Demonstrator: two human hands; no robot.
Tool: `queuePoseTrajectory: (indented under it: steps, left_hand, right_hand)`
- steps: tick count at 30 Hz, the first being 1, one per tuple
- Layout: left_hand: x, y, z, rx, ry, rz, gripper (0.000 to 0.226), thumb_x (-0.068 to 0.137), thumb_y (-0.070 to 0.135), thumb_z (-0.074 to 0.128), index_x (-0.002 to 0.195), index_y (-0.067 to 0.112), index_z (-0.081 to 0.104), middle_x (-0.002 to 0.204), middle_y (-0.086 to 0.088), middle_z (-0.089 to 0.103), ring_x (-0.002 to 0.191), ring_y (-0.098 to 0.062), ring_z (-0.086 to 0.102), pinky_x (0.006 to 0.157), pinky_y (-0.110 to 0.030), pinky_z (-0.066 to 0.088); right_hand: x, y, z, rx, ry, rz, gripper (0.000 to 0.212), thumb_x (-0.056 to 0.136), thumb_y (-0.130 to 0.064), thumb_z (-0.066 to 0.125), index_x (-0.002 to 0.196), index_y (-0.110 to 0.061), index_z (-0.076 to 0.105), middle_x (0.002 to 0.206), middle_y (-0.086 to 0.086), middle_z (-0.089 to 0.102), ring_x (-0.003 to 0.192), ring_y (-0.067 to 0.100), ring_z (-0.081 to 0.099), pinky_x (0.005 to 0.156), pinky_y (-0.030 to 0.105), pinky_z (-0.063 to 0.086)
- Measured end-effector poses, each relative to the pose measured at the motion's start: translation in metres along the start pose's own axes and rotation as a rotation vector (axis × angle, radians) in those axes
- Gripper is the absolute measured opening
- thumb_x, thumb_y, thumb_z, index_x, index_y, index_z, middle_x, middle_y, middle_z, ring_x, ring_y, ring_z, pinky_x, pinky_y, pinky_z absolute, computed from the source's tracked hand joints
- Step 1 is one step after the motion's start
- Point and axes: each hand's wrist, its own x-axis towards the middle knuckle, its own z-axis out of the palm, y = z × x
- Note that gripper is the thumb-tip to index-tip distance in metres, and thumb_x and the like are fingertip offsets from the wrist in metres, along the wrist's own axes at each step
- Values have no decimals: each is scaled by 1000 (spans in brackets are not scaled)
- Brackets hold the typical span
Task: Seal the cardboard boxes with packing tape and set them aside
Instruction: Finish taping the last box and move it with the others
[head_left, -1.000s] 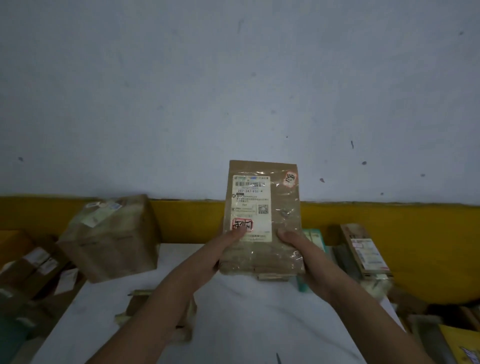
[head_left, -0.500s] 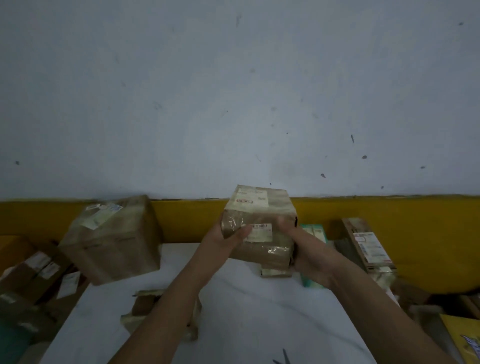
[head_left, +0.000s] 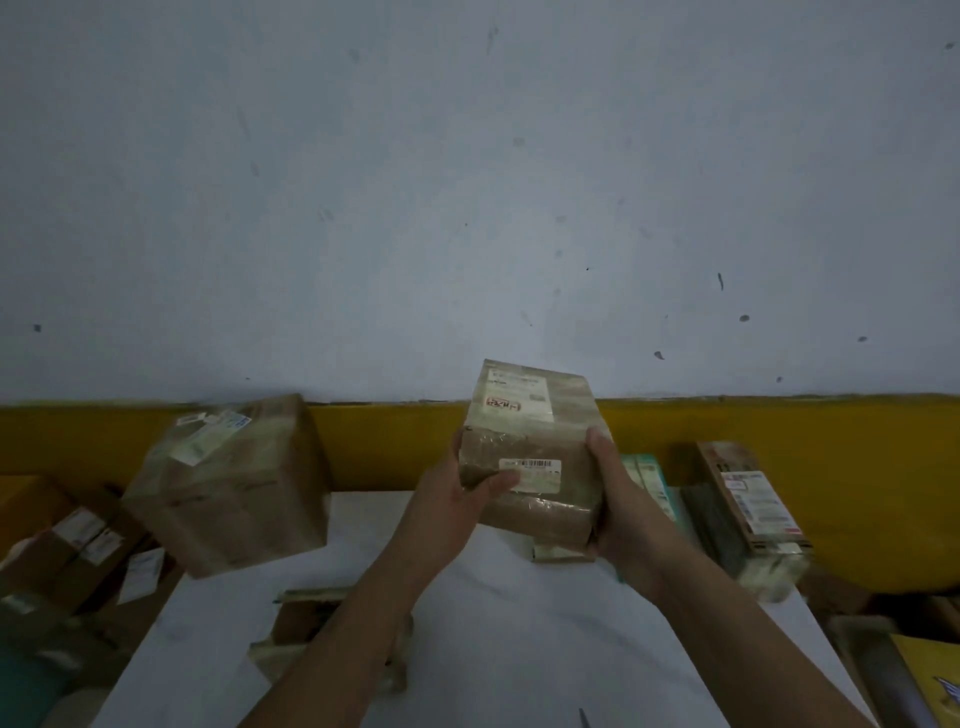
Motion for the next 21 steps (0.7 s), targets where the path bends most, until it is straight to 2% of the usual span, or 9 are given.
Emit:
queuePoseTrajectory:
  steps: [4,7,10,12,14,16,17,19,21]
  left_hand:
    - [6,-5,-3,-84,-40,-37,49,82,51,69,125,42,47,117,20,66,106,2,63,83,-17,53]
    - [14,-8,-9,-398,-48,-233,52,81,68,53,127,43,49,121,6,68,107,-16,67,91,-40,56]
    - [23,-21,-15,-495,43,-445,45,89,51,58,129,29,55,108,-1,74,95,-21,72,80,-39,58]
    - [29,-33,-20,-614,130,-573,31,92,43,60,116,23,63,94,-2,76,85,-21,72,71,-34,55]
    - [35,-43,-25,-696,164,-666,27,92,43,60,106,21,67,93,-4,75,85,-22,68,73,-34,52]
    - [39,-58,-28,-691,173,-675,25,93,41,59,105,20,66,101,-7,74,89,-24,67,76,-36,52]
    - [41,-68,-30,-675,185,-659,25,94,40,58,107,20,65,104,-9,74,92,-26,68,77,-39,53]
    - [43,-89,-32,-644,183,-608,28,95,36,57,117,18,63,106,-10,74,96,-29,70,81,-42,56]
    - [44,-110,-34,-597,162,-550,33,97,32,55,126,18,59,110,-9,73,100,-29,70,86,-44,55]
  right_hand:
    - [5,6,7,37,15,-86,49,91,-61,48,126,-29,60,113,4,73,106,24,69,101,54,48]
    - [12,15,11,-44,12,-165,51,89,-60,50,131,-31,54,116,0,71,107,21,68,100,53,49]
    - [18,20,15,-266,-52,-202,76,79,-75,55,145,-46,33,131,-12,60,114,11,61,104,44,46]
    - [21,21,18,-473,-112,-225,73,86,-65,51,146,-56,10,127,-33,45,112,-6,49,104,30,40]
    - [29,24,17,-610,-109,-220,72,90,-57,48,147,-54,3,129,-38,36,118,-5,45,106,27,39]
    - [42,28,15,-688,-69,-194,71,89,-64,43,150,-51,11,141,-27,35,130,4,40,113,34,34]
    - [48,30,17,-692,-38,-173,65,90,-65,39,150,-49,19,140,-23,37,130,4,38,113,32,33]
    - [60,35,22,-627,14,-117,50,96,-61,33,141,-43,41,132,-21,47,121,2,46,102,22,36]
    - [71,44,29,-595,65,-77,34,102,-51,32,125,-38,53,113,-18,56,100,-2,53,82,10,39]
